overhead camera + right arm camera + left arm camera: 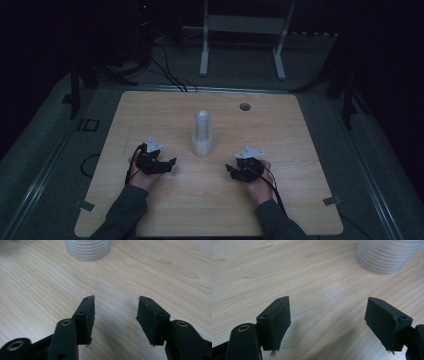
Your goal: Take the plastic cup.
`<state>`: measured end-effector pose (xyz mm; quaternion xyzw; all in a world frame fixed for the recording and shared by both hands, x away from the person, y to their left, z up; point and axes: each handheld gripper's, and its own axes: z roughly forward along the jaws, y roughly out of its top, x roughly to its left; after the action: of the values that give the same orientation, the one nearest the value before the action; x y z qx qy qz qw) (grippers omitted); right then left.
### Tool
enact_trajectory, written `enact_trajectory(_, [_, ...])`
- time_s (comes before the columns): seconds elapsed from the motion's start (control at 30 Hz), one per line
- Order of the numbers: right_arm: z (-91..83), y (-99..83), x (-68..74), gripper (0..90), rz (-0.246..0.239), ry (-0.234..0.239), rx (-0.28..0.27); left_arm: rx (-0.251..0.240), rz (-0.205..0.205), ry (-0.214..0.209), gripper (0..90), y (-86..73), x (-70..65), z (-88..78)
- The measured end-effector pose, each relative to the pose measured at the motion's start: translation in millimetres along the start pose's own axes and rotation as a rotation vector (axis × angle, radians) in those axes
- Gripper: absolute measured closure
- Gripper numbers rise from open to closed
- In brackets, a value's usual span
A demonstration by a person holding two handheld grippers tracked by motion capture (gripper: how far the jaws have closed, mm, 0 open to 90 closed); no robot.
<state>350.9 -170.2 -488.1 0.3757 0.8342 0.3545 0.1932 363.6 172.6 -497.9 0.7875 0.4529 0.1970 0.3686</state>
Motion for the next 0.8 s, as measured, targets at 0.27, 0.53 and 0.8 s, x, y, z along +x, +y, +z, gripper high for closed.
enact_trajectory(0.27, [0.3, -0.2, 3.1, 53.8, 0.007, 0.032, 0.012, -0.001, 0.005, -0.015, 20.7, 1.4, -3.1, -0.7])
enact_trajectory(0.53, [-5.6, 3.7, 3.2, 54.2, -0.023, 0.026, -0.005, -0.03, 0.001, -0.02, 20.9, 4.3, -2.2, -8.7])
enact_trajectory(0.8, [-11.8, 11.9, 3.5, 50.7, -0.038, 0.024, -0.014, -0.052, 0.036, -0.037, 23.4, 14.5, -6.8, -18.9])
